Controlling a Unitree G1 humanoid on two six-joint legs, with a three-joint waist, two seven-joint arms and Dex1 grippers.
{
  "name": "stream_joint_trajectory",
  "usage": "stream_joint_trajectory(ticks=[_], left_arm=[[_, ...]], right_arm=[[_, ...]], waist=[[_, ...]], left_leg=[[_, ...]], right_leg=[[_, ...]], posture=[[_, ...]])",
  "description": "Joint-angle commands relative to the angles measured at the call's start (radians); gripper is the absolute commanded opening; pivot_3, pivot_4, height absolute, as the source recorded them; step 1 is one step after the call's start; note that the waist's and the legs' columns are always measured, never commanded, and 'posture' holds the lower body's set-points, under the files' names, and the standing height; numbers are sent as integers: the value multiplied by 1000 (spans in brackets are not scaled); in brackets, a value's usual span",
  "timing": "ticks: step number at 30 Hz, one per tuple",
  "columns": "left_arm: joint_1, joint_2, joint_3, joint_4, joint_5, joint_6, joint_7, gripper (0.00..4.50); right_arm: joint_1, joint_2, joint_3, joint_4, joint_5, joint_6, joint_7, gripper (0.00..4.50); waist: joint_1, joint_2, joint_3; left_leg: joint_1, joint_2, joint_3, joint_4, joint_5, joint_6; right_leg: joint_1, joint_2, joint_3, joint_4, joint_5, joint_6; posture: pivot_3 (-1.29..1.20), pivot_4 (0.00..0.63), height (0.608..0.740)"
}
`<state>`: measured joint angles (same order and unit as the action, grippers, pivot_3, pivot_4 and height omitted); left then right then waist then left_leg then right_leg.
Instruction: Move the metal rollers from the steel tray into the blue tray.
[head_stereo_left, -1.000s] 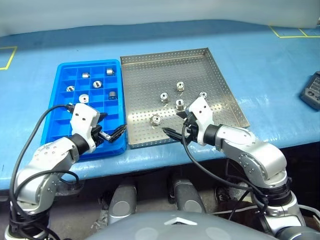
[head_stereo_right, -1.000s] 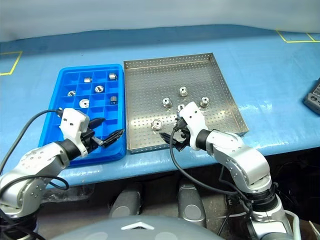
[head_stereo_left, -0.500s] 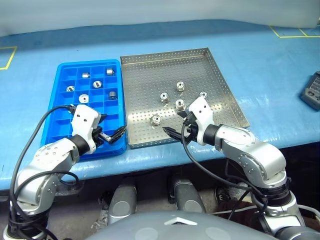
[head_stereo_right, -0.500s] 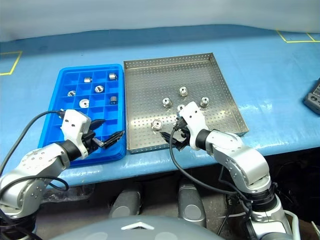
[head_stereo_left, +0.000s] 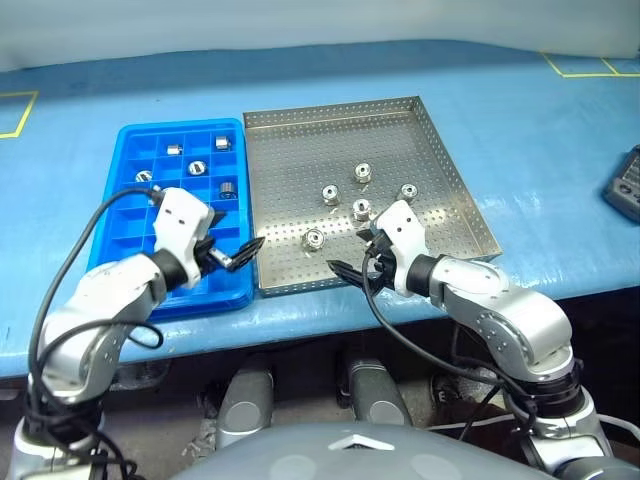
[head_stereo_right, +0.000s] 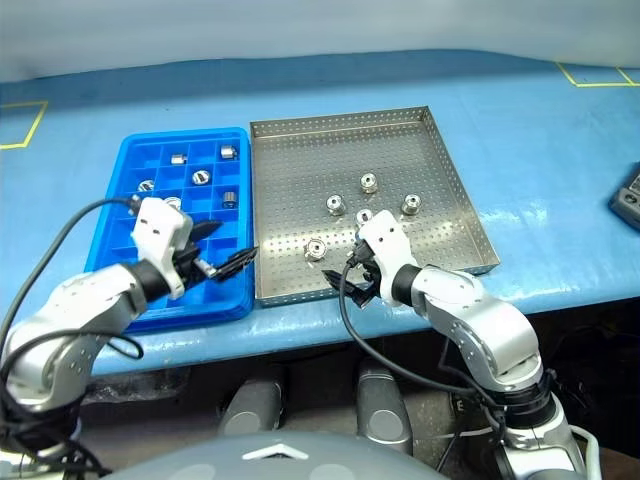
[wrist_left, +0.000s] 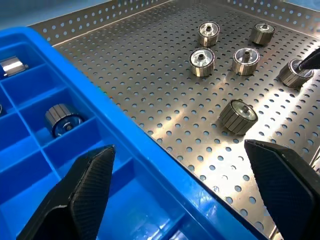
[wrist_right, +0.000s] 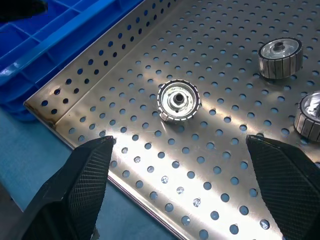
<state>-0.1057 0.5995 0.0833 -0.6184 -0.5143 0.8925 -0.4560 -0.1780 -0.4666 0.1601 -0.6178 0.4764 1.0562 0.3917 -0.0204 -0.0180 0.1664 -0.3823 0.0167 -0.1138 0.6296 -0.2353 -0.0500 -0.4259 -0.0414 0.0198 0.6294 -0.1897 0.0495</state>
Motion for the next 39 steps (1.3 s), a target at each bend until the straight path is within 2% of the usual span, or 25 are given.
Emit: stream_joint_trajectory(ticks=[1,4,11,19,22,25,29,31,33,39], left_arm=[[-117,42,-116,82,51,-46,-81,4500],[-208,50,-218,183,97,-82,-141,4500],[-416,-29,-484,513,260,-227,-310,4500],[-517,-135,-573,749,414,-367,-341,4500],[-528,-149,-572,773,450,-388,-345,3917],[-514,-125,-568,727,466,-380,-381,2893],[-468,-43,-559,619,461,-327,-455,1695],[-430,-15,-523,546,442,-292,-455,1700],[-393,-38,-420,473,393,-230,-390,1700],[-274,-213,-12,253,279,-131,-82,1700]], right_arm=[[4,9,-13,-52,7,-2,-14,4485],[9,16,-13,-58,7,-3,-22,4485],[40,31,-18,-88,5,-7,-51,4485],[76,52,-27,-115,5,-11,-81,4485],[78,52,-31,-114,0,-14,-87,4500],[77,53,-32,-110,2,-18,-91,4500],[59,62,-16,-91,0,-27,-88,4500],[44,67,1,-79,-1,-32,-79,4500],[28,72,16,-67,-2,-37,-70,4500],[-56,133,46,11,-24,-80,-76,4500]], waist=[[-4,0,0],[-11,0,0],[-22,0,0],[-51,0,0],[-59,0,0],[-62,0,0],[-63,0,0],[-64,1,0],[-58,1,1],[-39,0,1]], left_leg=[[0,0,0,0,0,0],[0,0,0,0,0,0],[0,-1,1,0,0,0],[-1,-1,1,0,0,0],[0,-1,2,1,0,0],[0,-1,2,1,0,0],[0,-1,2,1,0,0],[0,-1,2,0,0,0],[0,-1,2,0,0,0],[0,-1,2,3,0,1]], right_leg=[[0,0,0,0,0,0],[0,0,1,0,0,0],[0,0,2,0,1,1],[0,0,4,0,2,4],[0,0,5,0,3,4],[0,0,5,0,3,5],[-1,1,6,1,3,5],[-1,1,6,1,3,5],[-1,1,6,1,3,5],[0,0,5,1,4,7]], posture=[[-9,150,740],[-20,150,740],[-83,150,740],[-118,150,740],[-119,150,740],[-108,150,740],[-68,150,740],[-49,150,740],[-27,150,740],[52,150,740]])
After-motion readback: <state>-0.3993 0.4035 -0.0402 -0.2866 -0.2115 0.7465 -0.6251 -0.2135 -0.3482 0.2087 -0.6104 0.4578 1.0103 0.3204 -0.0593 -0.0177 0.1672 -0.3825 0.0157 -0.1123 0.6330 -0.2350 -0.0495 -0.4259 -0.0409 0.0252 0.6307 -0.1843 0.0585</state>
